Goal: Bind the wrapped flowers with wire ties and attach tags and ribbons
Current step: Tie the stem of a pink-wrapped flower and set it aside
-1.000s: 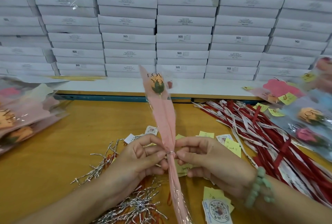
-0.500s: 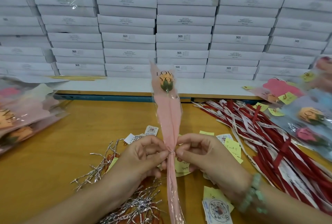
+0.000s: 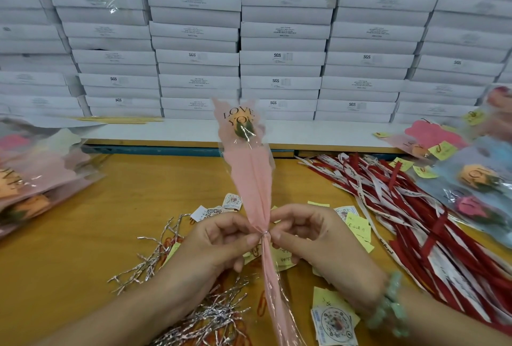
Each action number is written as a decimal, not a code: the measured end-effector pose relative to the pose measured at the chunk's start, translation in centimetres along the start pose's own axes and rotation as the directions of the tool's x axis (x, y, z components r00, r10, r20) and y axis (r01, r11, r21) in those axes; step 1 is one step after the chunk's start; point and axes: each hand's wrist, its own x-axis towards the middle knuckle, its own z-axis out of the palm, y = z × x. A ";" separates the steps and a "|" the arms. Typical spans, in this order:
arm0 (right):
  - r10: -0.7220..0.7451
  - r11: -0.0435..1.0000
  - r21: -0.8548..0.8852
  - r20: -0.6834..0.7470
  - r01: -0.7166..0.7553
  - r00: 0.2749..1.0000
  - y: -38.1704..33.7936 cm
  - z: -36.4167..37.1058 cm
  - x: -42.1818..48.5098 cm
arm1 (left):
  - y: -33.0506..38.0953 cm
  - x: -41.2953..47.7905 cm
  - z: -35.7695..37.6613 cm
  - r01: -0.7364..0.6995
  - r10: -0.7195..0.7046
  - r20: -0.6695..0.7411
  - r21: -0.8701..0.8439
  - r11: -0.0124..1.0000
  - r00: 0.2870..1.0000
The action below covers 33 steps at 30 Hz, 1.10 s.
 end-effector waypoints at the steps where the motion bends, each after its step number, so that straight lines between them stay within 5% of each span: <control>1: -0.008 1.000 -0.013 -0.007 0.008 1.000 0.0 0.0 0.0 | 0.0 0.0 0.0 0.006 -0.006 -0.005 0.003 1.000 1.000; 33: -0.016 0.990 -0.138 -0.023 0.013 1.000 0.3 0.0 0.2 | 0.2 0.3 0.1 0.041 -0.041 -0.007 0.022 0.999 0.999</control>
